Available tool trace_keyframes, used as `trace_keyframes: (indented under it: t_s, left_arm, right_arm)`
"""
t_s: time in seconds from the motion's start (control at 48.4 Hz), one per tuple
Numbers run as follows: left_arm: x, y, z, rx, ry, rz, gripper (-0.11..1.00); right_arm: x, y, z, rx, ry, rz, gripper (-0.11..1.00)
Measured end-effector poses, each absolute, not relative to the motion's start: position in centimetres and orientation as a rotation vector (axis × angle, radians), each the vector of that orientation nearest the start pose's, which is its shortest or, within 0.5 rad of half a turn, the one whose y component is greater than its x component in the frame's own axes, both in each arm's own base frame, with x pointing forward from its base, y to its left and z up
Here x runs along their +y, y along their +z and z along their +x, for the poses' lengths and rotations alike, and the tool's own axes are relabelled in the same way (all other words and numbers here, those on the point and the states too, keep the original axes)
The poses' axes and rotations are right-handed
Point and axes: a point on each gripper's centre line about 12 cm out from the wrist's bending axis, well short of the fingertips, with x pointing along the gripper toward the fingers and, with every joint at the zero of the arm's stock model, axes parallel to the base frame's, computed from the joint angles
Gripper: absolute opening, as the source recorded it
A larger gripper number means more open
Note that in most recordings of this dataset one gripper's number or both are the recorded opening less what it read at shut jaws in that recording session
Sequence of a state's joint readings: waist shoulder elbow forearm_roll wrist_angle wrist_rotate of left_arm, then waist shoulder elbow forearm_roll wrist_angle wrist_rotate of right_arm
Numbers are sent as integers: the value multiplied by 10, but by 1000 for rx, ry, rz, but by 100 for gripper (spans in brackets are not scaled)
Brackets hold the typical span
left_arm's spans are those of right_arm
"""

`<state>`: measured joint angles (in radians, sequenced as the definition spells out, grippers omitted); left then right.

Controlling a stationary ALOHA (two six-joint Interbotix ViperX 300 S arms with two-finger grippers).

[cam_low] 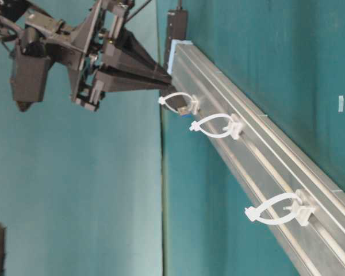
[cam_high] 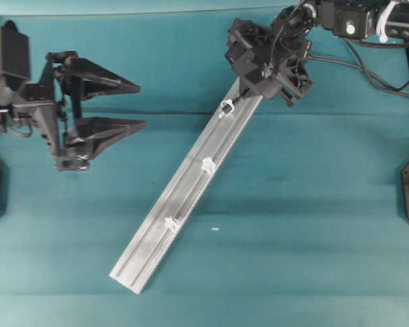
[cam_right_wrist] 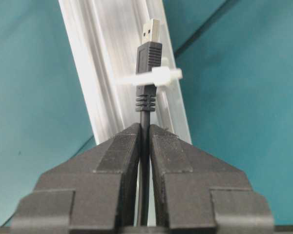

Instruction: Pass the USB cable through three rings with both arms.

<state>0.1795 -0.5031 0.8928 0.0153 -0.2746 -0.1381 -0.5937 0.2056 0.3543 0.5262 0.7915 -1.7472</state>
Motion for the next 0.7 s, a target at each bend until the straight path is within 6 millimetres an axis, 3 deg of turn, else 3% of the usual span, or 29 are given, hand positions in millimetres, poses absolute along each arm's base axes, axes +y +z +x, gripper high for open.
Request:
trace_keyframes:
  t_s: [0.31, 0.517, 0.703]
  left_arm:
    - [79, 275, 328, 169, 246, -145, 85]
    - [88, 241, 359, 260, 263, -228, 85]
    - [92, 212, 376, 309, 300, -416, 85]
  right_arm:
    - [-186, 141, 364, 1001, 563, -624, 12]
    - [-184, 140, 364, 992, 558, -604, 12]
    - [-183, 141, 365, 984, 554, -591, 12]
